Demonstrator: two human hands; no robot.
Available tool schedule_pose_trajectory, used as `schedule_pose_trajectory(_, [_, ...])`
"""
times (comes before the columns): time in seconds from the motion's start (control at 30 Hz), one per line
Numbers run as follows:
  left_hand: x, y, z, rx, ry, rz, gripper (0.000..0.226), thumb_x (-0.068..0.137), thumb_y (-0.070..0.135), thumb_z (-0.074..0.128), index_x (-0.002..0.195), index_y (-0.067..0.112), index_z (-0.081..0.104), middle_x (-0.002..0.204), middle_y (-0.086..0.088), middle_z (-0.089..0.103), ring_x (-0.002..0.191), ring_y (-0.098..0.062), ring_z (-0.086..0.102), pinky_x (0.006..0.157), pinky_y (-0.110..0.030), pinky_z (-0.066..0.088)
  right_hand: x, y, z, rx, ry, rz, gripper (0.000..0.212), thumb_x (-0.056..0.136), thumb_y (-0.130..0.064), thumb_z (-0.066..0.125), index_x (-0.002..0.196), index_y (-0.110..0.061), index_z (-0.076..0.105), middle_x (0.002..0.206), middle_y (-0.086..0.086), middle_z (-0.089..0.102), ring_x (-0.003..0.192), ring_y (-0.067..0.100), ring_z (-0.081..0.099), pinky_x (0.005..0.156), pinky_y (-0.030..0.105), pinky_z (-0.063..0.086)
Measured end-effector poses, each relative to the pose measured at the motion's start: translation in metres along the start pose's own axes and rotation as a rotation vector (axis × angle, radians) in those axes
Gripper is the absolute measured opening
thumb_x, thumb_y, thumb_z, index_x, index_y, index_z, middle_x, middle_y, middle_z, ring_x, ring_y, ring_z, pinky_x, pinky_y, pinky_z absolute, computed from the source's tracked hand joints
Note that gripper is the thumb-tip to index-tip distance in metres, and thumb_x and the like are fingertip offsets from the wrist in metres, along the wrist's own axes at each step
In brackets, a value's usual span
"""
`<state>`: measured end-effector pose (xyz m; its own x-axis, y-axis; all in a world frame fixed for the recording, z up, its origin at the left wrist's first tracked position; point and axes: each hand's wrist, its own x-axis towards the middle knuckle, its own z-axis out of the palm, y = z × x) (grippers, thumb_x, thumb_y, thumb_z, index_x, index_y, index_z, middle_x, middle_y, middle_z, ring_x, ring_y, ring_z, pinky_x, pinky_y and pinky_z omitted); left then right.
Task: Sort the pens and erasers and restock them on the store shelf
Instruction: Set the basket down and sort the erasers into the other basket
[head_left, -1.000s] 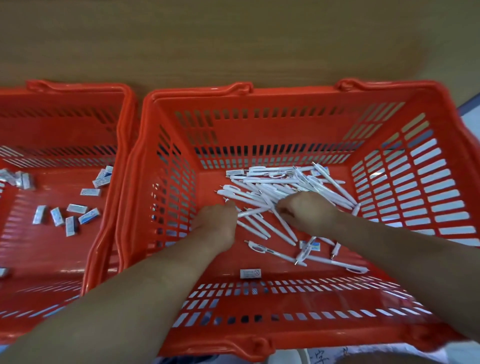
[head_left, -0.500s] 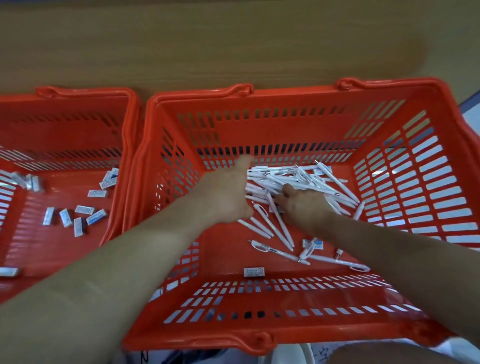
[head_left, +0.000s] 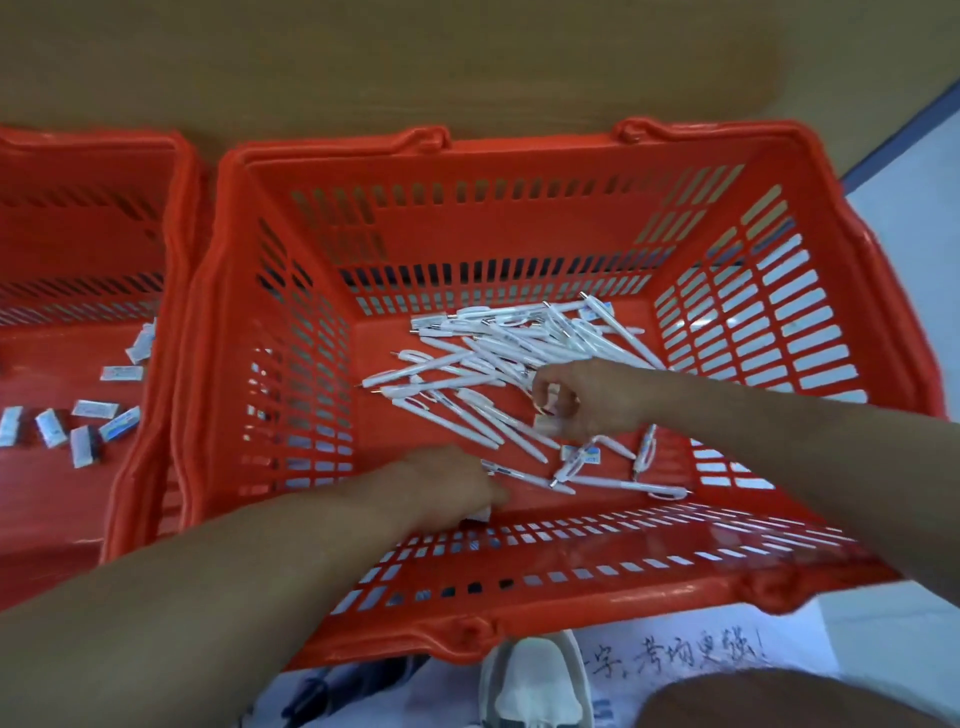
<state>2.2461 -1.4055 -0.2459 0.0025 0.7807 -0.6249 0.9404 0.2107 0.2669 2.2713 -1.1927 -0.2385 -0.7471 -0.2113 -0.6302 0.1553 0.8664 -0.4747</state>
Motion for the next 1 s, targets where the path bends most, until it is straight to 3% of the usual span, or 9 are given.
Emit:
schedule_pose_trajectory(0.07, [0.001, 0.001, 0.001, 0.07, -0.016, 0.045, 0.031, 0.096, 0.033, 0.04, 0.127, 0.032, 0.046, 0.125, -0.012, 0.054, 0.112, -0.036, 0.054, 0.08, -0.029, 0.037, -0.008, 0.01, 0.009, -0.156, -0.11, -0.05, 0.04, 0.086, -0.027, 0.065, 0.124, -0.023, 0.054, 0.109, 0.001, 0.066, 0.091, 0.016, 0.059, 0.08, 0.026, 0.044])
schedule_pose_trajectory(0.13, [0.003, 0.002, 0.001, 0.133, -0.028, 0.047, 0.033, 0.098, 0.034, 0.037, 0.129, 0.031, 0.045, 0.126, -0.015, 0.052, 0.113, -0.037, 0.053, 0.081, -0.03, 0.037, -0.01, 0.014, 0.019, -0.243, -0.157, -0.1, 0.034, 0.088, -0.019, 0.059, 0.122, -0.021, 0.061, 0.117, 0.001, 0.065, 0.105, 0.019, 0.059, 0.084, 0.024, 0.04])
schedule_pose_trajectory(0.3, [0.007, -0.012, -0.002, 0.04, 0.08, -0.149, 0.029, 0.095, 0.024, 0.04, 0.123, 0.02, 0.048, 0.118, -0.015, 0.057, 0.108, -0.034, 0.056, 0.08, -0.033, 0.043, -0.004, 0.011, 0.025, -0.379, -0.022, 0.003, 0.018, 0.085, -0.029, 0.061, 0.095, -0.016, 0.069, 0.096, 0.006, 0.068, 0.094, 0.025, 0.061, 0.069, 0.026, 0.04])
schedule_pose_trajectory(0.43, [0.001, -0.025, -0.008, -0.142, 0.156, -0.299, 0.026, 0.083, 0.012, 0.055, 0.109, 0.016, 0.053, 0.108, -0.012, 0.061, 0.102, -0.031, 0.058, 0.067, -0.028, 0.034, -0.006, 0.006, 0.023, -0.642, -0.078, 0.076, 0.045, 0.075, -0.05, 0.071, 0.098, -0.012, 0.064, 0.098, 0.008, 0.064, 0.094, 0.026, 0.061, 0.065, 0.028, 0.038])
schedule_pose_trajectory(0.67, [0.0, -0.026, -0.023, -0.398, 0.257, -0.378, 0.02, 0.08, 0.016, 0.06, 0.1, 0.016, 0.059, 0.102, -0.005, 0.065, 0.094, -0.022, 0.058, 0.068, -0.026, 0.042, -0.007, 0.0, 0.024, -0.716, -0.1, 0.228, 0.035, 0.072, -0.035, 0.076, 0.1, -0.016, 0.066, 0.1, 0.003, 0.067, 0.095, 0.024, 0.065, 0.065, 0.03, 0.049])
schedule_pose_trajectory(0.73, [-0.004, -0.026, -0.038, -0.697, 0.304, -0.42, 0.016, 0.077, 0.016, 0.066, 0.093, 0.017, 0.063, 0.09, -0.004, 0.068, 0.075, -0.016, 0.061, 0.055, -0.02, 0.042, -0.011, 0.002, 0.015, -0.492, -0.068, 0.224, 0.023, 0.067, -0.031, 0.076, 0.085, -0.017, 0.07, 0.084, 0.0, 0.07, 0.08, 0.017, 0.066, 0.061, 0.026, 0.05])
schedule_pose_trajectory(0.83, [-0.019, -0.03, -0.065, -1.185, 0.405, -0.443, 0.012, 0.079, 0.009, 0.065, 0.089, 0.014, 0.069, 0.079, -0.008, 0.066, 0.06, -0.015, 0.054, 0.046, -0.018, 0.037, -0.02, -0.001, -0.009, 0.335, -0.008, 0.239, 0.011, 0.075, -0.019, 0.077, 0.079, -0.011, 0.071, 0.066, 0.001, 0.066, 0.059, 0.008, 0.059, 0.052, 0.018, 0.047])
schedule_pose_trajectory(0.9, [-0.034, -0.033, -0.083, -1.385, 0.436, -0.413, 0.017, 0.083, 0.004, 0.057, 0.089, 0.014, 0.07, 0.071, -0.009, 0.058, 0.053, -0.016, 0.046, 0.045, -0.019, 0.032, -0.026, -0.01, -0.025, 0.876, 0.024, 0.218, 0.006, 0.082, -0.006, 0.068, 0.079, -0.009, 0.064, 0.077, 0.009, 0.06, 0.075, 0.016, 0.059, 0.066, 0.023, 0.055])
schedule_pose_trajectory(1.0, [-0.061, -0.044, -0.117, -1.54, 0.506, -0.367, 0.022, 0.086, 0.001, 0.051, 0.088, 0.014, 0.069, 0.074, -0.014, 0.059, 0.053, -0.016, 0.042, 0.043, -0.016, 0.027, -0.034, -0.039, -0.052, 1.302, 0.044, 0.084, 0.017, 0.083, 0.001, 0.058, 0.075, -0.014, 0.056, 0.083, 0.012, 0.054, 0.087, 0.034, 0.065, 0.08, 0.037, 0.058])
